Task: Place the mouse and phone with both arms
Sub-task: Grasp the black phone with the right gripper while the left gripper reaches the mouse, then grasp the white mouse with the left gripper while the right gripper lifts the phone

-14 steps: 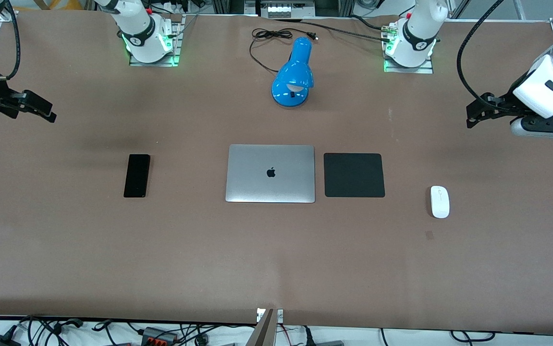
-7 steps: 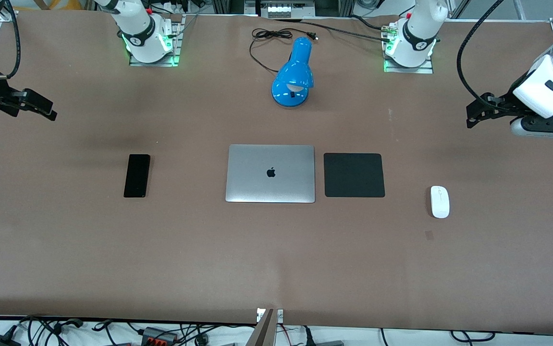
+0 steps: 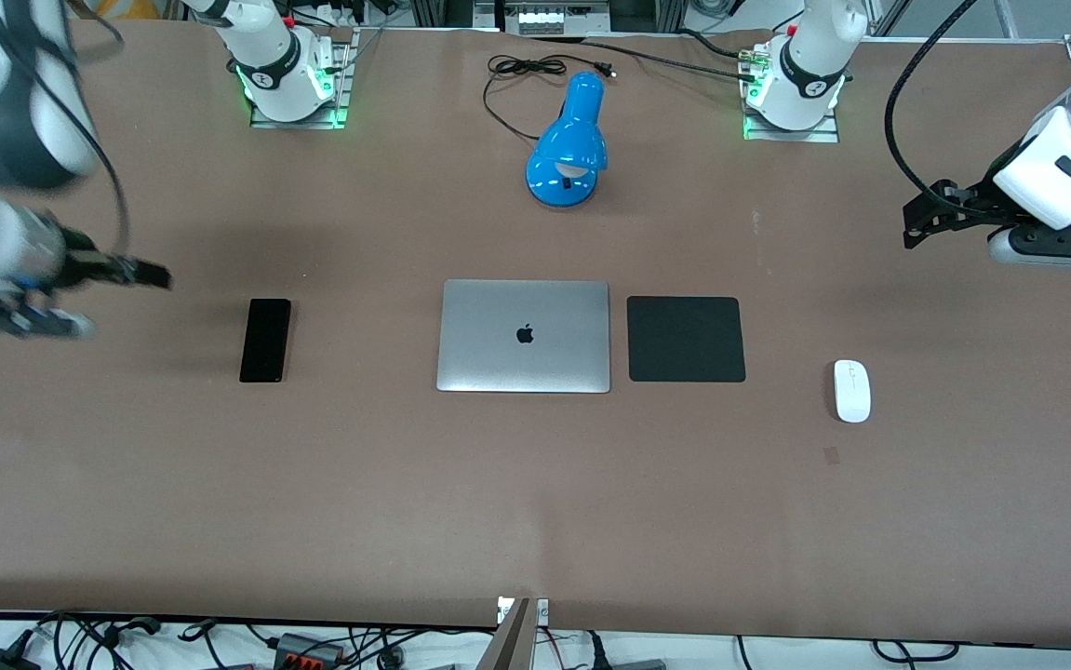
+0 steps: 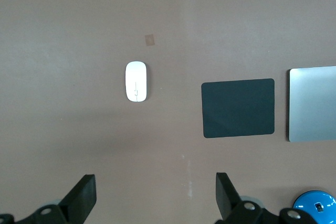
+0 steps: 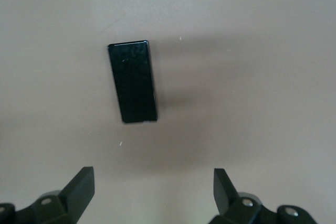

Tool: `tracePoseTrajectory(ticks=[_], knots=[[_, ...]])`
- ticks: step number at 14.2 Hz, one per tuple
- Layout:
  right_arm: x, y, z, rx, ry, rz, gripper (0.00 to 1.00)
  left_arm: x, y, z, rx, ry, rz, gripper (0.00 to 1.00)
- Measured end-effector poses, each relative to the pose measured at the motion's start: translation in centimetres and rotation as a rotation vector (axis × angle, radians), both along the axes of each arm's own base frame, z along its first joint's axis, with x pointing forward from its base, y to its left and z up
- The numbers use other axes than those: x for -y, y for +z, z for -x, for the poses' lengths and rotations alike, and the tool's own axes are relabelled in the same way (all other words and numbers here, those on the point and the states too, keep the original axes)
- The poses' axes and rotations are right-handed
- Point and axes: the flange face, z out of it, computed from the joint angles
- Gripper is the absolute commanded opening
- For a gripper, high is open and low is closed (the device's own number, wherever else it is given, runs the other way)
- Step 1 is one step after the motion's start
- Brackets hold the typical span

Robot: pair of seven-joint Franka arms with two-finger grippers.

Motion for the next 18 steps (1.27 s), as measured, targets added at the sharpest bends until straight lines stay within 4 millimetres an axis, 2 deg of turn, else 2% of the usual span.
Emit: tracePoseTrajectory(ticks=[1,3,4,6,9,12,15,18], knots=[[-1.1,-4.2,-0.7,-0.036,0.020,0.006,1.00,0.0,-0.2,-0.1,-0.003,0.000,0.000,1.00],[-3.6,-10.6,-1.2,-0.085,0.029,0.028,1.00,0.1,-1.2,-0.5,-0.023,-0.001,-0.002,1.00],[-4.5,-12.7,-1.2,-0.100,0.019,0.040,1.00,0.1,-2.1,-0.8,-0.045,-0.001,-0.003,1.00],[-5.1,-15.5,-1.2,-0.113,0.013,0.052,1.00,0.0,-4.7,-1.5,-0.113,0.002,-0.009,1.00],[-4.9,-17.8,-0.7,-0.108,0.012,0.055,1.00,-0.2,-10.3,-3.5,-0.202,0.007,-0.015,1.00],[-5.3,-18.8,0.1,-0.108,0.017,0.055,1.00,-1.3,-14.4,-6.1,-0.168,0.028,-0.011,1.00],[-5.2,-20.1,0.8,-0.090,0.015,0.055,1.00,-5.3,-19.2,-8.5,-0.143,0.087,-0.007,1.00],[-5.0,-21.4,1.8,-0.082,0.013,0.056,1.00,-8.5,-25.6,-10.4,-0.089,0.113,-0.031,1.00]])
